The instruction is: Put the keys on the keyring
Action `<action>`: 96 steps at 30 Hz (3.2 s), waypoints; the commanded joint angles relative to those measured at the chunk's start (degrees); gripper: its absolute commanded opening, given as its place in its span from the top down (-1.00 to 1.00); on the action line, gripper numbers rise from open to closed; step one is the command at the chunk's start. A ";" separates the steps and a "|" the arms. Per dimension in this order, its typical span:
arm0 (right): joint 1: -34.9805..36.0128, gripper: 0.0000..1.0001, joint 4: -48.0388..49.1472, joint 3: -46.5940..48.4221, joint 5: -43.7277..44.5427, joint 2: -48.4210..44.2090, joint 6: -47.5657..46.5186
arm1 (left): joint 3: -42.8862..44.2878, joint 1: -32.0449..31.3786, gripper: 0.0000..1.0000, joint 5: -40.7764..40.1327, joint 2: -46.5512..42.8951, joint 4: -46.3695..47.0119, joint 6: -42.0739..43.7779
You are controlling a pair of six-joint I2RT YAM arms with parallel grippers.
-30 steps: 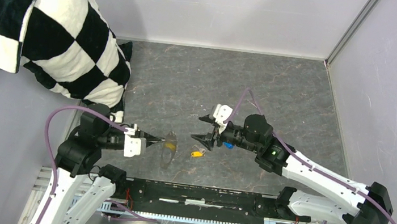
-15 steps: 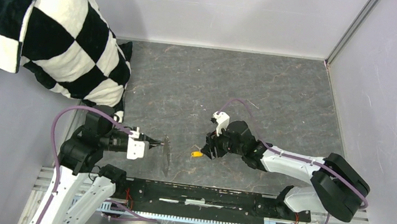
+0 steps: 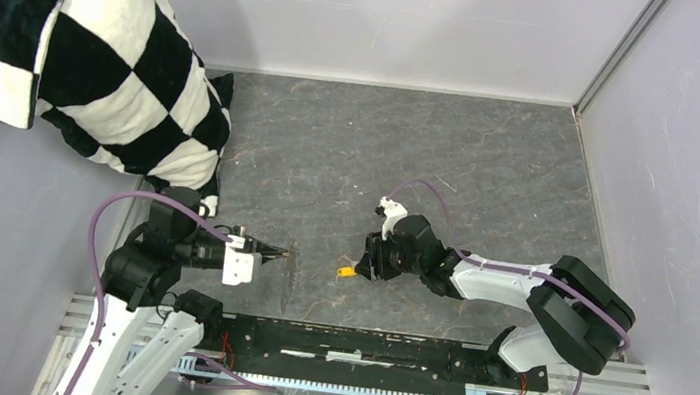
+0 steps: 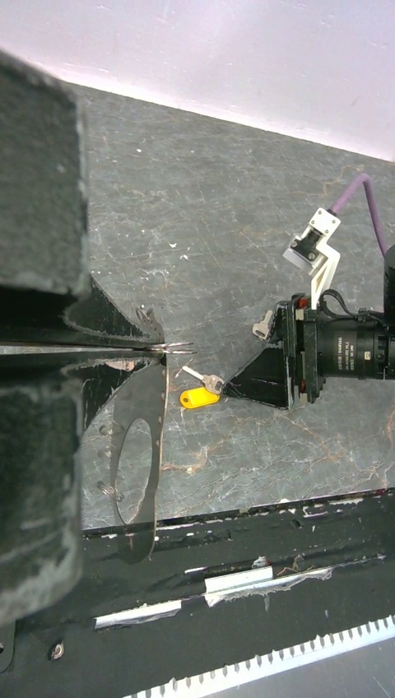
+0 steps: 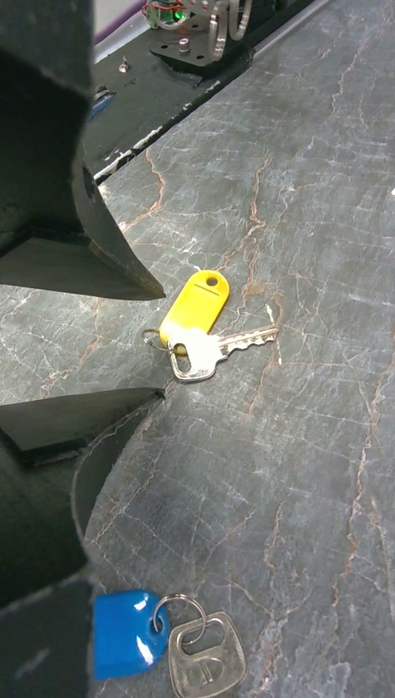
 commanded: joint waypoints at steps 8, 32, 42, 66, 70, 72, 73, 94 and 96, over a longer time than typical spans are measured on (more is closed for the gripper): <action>-0.05 0.09 0.45 0.67 -0.16 4.77 2.75 | 0.77 0.03 0.96 2.11 -0.61 0.75 3.66; 1.69 0.23 -6.58 0.75 2.76 3.20 2.16 | 0.40 0.03 0.96 2.19 -1.68 0.75 4.58; 2.71 0.43 -5.39 3.84 2.05 6.70 2.27 | 0.41 0.03 0.96 2.17 -1.52 -0.12 6.51; 3.01 0.99 -8.51 9.63 -6.21 -2.47 -34.21 | 0.94 0.03 0.96 3.39 -0.11 -0.76 4.96; 3.11 0.94 -10.12 9.63 -10.99 -1.49 -37.08 | 0.99 0.03 0.96 3.55 0.03 -0.74 4.75; 3.04 0.93 -13.30 12.06 -13.69 1.80 -39.14 | 1.10 0.03 0.96 3.60 0.15 -0.75 4.60; 3.07 0.92 -16.74 14.39 -14.61 3.73 -40.32 | 1.18 0.03 0.96 3.68 0.24 -0.68 4.46; -0.04 -0.51 3.51 2.06 -4.54 -12.21 -25.12 | 3.44 0.03 0.96 3.30 1.81 -0.71 4.75; 0.00 -0.96 7.06 -1.61 -0.13 -15.30 -19.40 | 3.58 0.03 0.96 3.25 1.92 -0.74 4.74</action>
